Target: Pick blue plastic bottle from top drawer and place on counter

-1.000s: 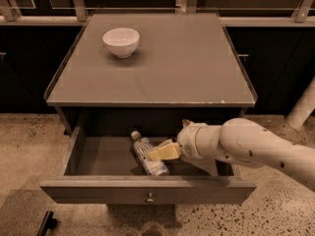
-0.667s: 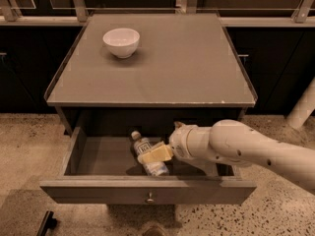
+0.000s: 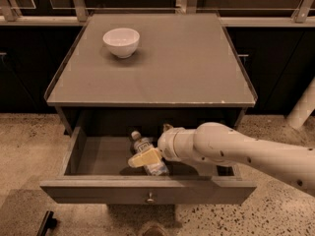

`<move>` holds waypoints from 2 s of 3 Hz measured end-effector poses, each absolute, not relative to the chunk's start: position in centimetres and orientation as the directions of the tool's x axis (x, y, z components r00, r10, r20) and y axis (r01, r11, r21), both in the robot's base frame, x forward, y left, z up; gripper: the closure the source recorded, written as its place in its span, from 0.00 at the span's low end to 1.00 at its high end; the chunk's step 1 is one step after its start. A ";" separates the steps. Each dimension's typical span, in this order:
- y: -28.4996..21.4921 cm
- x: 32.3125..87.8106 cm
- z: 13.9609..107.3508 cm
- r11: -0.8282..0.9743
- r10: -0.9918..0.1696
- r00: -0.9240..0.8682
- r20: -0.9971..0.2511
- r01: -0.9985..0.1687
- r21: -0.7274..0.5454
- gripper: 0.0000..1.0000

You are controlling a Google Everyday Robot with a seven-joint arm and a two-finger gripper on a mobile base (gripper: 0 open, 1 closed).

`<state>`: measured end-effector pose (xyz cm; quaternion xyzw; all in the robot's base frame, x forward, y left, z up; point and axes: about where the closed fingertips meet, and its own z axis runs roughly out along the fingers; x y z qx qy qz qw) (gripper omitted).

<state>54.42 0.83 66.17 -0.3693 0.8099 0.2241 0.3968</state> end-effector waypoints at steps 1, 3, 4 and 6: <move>0.0 54.4 65.9 0.662 -0.407 -0.417 -0.812 -0.748 0.052 0.00; 0.6 55.5 64.1 0.683 -0.420 -0.401 -0.814 -0.730 0.007 0.00; 1.2 55.6 63.3 0.681 -0.441 -0.395 -0.806 -0.732 -0.014 0.00; 2.0 55.4 61.5 0.661 -0.526 -0.401 -0.750 -0.748 -0.064 0.00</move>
Offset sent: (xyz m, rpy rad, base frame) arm 0.0134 -0.0049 -0.0245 -0.0493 -0.0669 -0.0891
